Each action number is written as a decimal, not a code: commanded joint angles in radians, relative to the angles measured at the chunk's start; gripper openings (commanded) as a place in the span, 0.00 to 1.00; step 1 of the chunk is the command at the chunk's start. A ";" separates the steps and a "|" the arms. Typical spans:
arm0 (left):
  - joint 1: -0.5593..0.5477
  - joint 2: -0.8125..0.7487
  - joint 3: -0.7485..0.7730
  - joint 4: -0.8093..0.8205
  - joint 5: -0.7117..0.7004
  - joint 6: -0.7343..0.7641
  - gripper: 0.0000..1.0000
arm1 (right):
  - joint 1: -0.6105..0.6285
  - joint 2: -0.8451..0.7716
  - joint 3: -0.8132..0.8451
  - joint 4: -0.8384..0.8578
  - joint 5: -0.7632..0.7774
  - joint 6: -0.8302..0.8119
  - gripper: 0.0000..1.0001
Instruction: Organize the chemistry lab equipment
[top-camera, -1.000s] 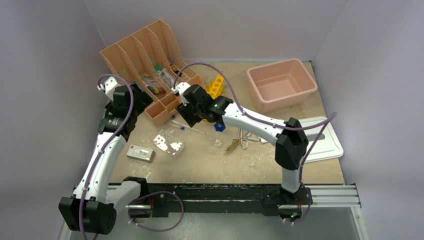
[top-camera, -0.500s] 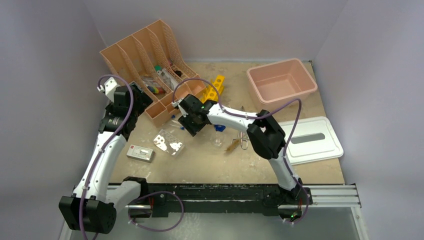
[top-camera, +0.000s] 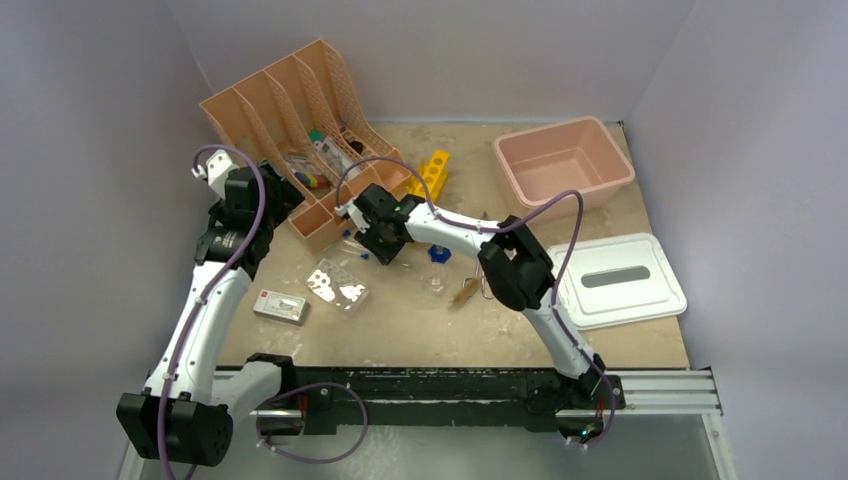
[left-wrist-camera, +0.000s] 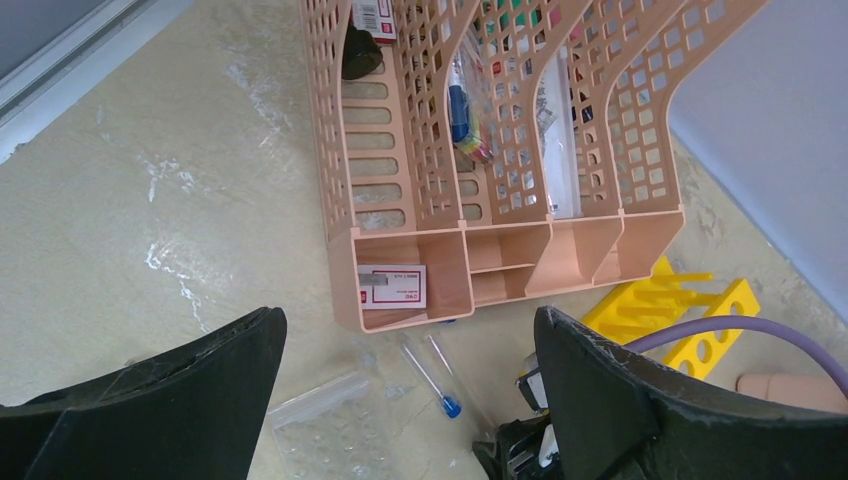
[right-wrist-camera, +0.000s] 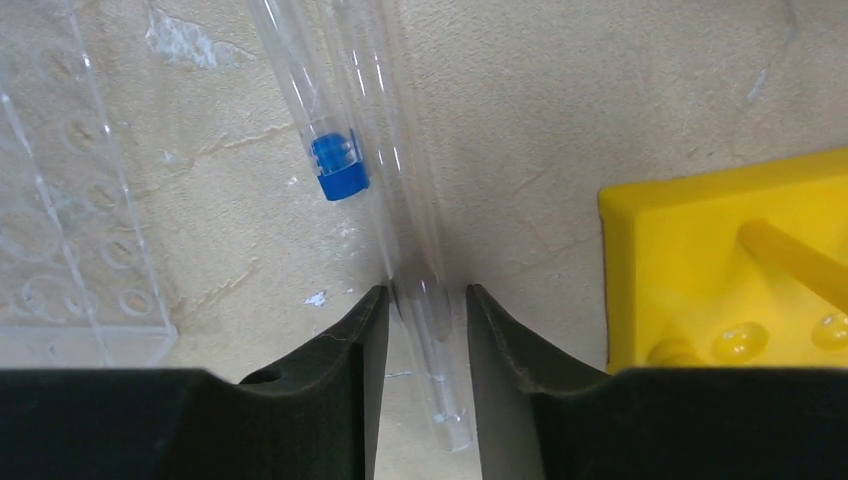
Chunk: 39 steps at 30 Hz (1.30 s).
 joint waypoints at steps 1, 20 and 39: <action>0.005 -0.009 0.052 0.017 -0.009 0.015 0.93 | -0.008 0.025 0.030 -0.011 0.007 -0.083 0.33; 0.005 -0.074 -0.035 0.103 0.068 -0.149 0.90 | -0.016 -0.498 -0.440 0.417 -0.055 0.084 0.12; 0.002 -0.018 -0.217 0.715 0.773 -0.266 0.78 | -0.064 -0.582 -0.420 0.681 -0.305 0.463 0.12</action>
